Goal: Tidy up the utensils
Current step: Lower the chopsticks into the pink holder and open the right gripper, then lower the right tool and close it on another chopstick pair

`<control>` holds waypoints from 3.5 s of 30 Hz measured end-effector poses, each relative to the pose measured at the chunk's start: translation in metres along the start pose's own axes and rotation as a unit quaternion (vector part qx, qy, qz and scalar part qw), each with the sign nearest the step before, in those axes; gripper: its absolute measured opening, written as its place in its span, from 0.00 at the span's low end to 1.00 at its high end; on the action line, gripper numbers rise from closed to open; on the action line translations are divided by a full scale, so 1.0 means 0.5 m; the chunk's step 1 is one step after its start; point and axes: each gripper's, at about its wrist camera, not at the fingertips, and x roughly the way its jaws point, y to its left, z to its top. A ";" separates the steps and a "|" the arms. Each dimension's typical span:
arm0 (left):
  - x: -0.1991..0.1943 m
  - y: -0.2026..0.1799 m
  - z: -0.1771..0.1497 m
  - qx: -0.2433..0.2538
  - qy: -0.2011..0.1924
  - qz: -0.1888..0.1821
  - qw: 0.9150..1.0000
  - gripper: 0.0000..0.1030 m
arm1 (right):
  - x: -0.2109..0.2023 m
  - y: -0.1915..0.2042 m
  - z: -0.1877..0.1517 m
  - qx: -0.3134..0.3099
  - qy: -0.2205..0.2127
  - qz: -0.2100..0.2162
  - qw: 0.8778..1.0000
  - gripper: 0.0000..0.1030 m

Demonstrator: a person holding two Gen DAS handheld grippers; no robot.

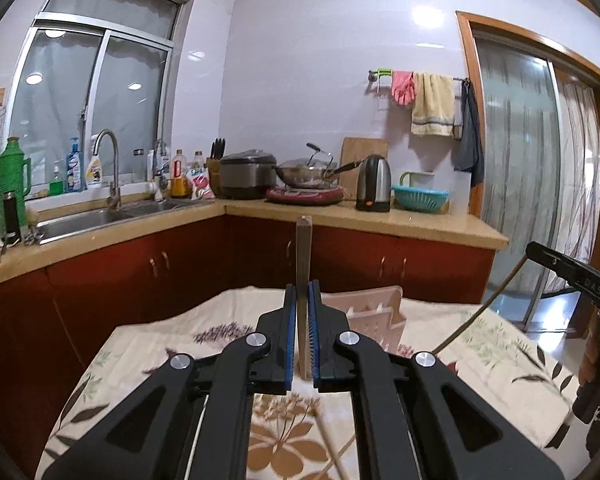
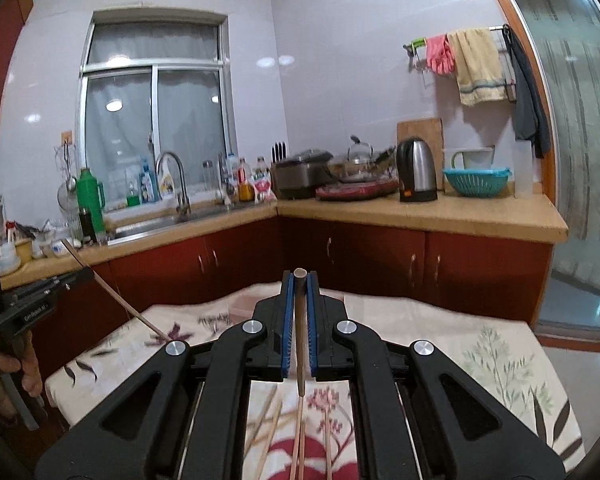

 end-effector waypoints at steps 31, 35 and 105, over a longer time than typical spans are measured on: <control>0.308 -0.036 -0.001 0.004 0.067 -0.027 0.997 0.06 | 0.308 -0.109 -0.022 0.036 0.062 0.009 0.997 0.07; 0.328 -0.029 -0.030 -0.002 0.091 -0.032 0.995 0.07 | 0.306 -0.106 -0.038 0.028 0.063 -0.002 0.998 0.07; 0.005 -0.099 -0.412 0.059 0.215 -0.018 0.975 0.49 | -0.057 -0.035 -0.506 0.002 0.218 -0.071 0.973 0.09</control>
